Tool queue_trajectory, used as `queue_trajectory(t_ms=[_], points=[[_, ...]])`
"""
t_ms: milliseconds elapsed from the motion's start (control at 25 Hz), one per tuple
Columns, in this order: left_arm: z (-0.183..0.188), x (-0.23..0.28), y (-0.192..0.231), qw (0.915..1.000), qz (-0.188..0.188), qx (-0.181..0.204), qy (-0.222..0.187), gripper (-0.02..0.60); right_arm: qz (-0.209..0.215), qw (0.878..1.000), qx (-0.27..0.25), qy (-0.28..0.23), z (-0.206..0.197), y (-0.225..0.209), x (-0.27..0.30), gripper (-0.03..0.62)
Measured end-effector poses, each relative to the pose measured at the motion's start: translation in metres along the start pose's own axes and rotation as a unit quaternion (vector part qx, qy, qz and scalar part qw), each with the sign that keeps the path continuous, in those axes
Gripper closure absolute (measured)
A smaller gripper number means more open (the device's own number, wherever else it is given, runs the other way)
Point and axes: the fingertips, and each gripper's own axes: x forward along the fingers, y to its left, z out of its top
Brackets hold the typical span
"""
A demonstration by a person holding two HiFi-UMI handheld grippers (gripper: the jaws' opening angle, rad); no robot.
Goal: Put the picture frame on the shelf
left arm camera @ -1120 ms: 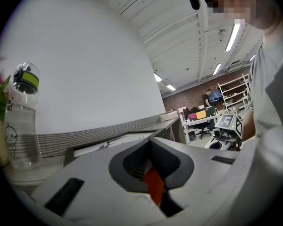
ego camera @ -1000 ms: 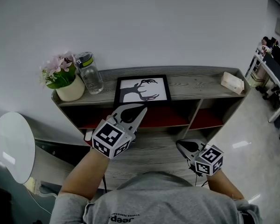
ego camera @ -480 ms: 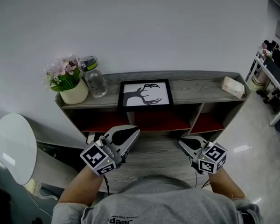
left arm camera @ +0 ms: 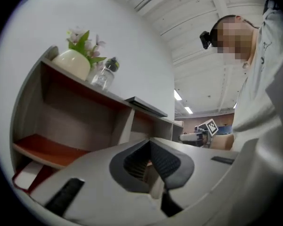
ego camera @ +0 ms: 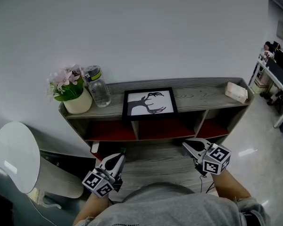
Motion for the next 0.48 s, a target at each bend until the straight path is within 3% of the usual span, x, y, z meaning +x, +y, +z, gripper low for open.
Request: queue_trajectory(t_ms=[280, 480], points=[[-0.021, -0.002, 0.019, 0.999, 0.032, -0.026, 0.019, 0.569, 0.01, 1.0, 0.009, 0.01, -0.023, 0.01, 0.016, 0.586], [-0.018, 0.003, 0.017, 0.9992, 0.022, -0.028, 0.018, 0.569, 0.013, 1.0, 0.008, 0.013, -0.034, 0.017, 0.021, 0.586]])
